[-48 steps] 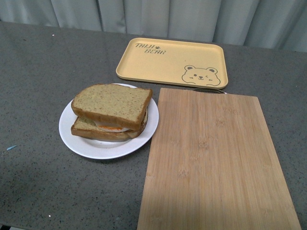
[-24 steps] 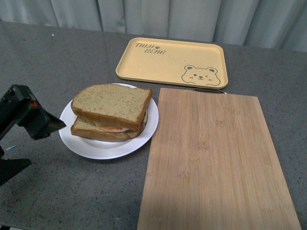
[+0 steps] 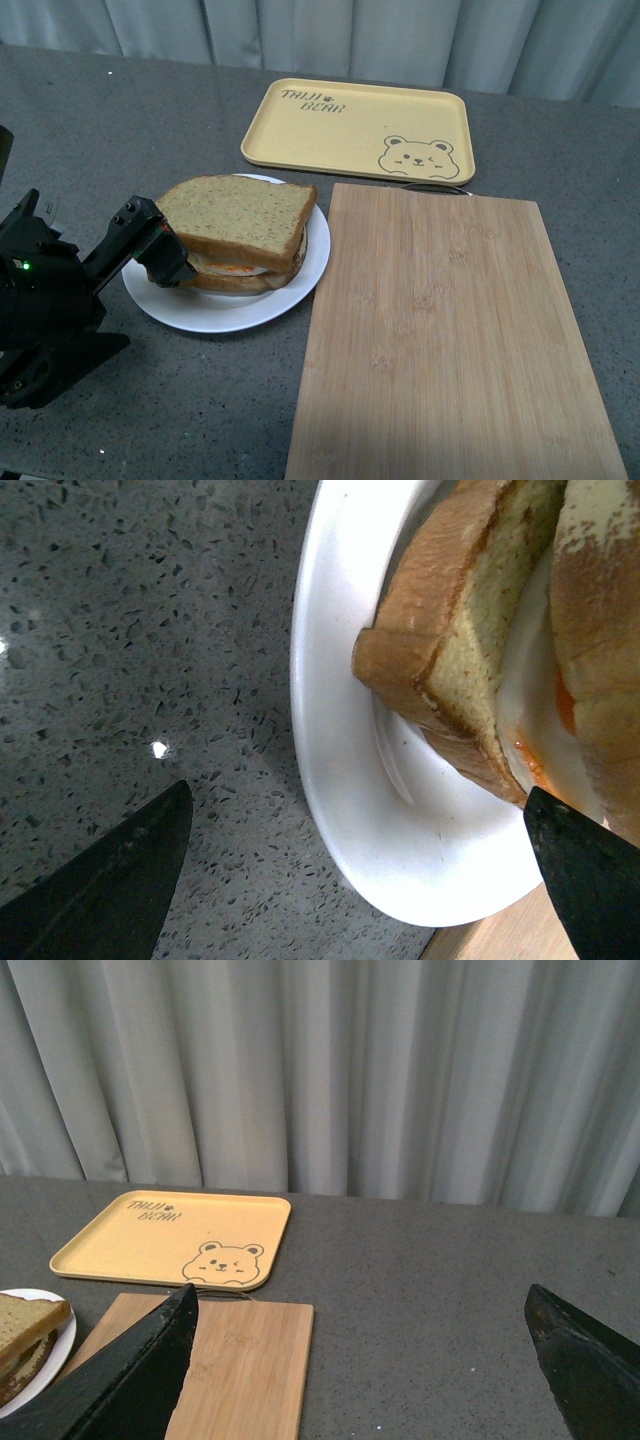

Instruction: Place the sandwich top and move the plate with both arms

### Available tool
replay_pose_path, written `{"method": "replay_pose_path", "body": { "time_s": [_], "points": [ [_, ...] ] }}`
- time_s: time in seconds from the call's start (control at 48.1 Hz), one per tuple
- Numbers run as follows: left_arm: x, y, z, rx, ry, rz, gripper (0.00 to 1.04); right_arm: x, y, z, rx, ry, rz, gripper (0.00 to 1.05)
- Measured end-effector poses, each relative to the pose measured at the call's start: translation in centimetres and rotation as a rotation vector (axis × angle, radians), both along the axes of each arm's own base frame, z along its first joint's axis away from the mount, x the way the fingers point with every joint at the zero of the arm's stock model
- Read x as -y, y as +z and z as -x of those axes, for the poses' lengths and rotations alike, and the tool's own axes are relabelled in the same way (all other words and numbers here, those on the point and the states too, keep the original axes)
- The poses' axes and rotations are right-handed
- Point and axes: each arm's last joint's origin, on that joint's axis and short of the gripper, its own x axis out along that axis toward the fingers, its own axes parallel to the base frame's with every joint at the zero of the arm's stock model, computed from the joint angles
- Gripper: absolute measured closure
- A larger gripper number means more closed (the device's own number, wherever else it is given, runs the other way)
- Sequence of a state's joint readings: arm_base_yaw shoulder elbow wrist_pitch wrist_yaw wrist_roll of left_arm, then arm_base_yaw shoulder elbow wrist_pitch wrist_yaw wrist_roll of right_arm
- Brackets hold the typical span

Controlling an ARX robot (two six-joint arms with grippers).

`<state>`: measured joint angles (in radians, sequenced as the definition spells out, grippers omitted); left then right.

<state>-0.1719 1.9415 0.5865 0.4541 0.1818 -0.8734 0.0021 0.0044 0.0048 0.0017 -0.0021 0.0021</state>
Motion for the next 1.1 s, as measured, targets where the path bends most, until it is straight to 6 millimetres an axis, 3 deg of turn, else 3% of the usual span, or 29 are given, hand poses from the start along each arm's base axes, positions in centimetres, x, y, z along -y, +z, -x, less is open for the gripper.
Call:
{"method": "replay_pose_path", "body": {
  "time_s": [0.042,0.187,0.458,0.562,0.915,1.103],
  "points": [
    [0.1,-0.1,-0.3,-0.005,-0.003,0.0,0.08,0.0,0.0,0.0,0.0,0.0,0.0,0.09],
    [0.2,-0.5,-0.6,-0.03,-0.003,-0.004,0.3,0.0,0.0,0.0,0.0,0.0,0.0,0.09],
    [0.2,-1.1,-1.4,-0.048,0.008,0.049,0.84,0.0,0.0,0.0,0.0,0.0,0.0,0.09],
    [-0.2,-0.7,-1.7,-0.022,0.028,0.106,0.97,0.0,0.0,0.0,0.0,0.0,0.0,0.09],
    [-0.5,0.1,-0.4,0.076,0.037,0.306,1.01,0.0,0.0,0.0,0.0,0.0,0.0,0.09],
    [0.2,2.2,-1.6,0.14,0.045,0.394,1.01,0.0,0.0,0.0,0.0,-0.001,0.0,0.09]
  ]
}}
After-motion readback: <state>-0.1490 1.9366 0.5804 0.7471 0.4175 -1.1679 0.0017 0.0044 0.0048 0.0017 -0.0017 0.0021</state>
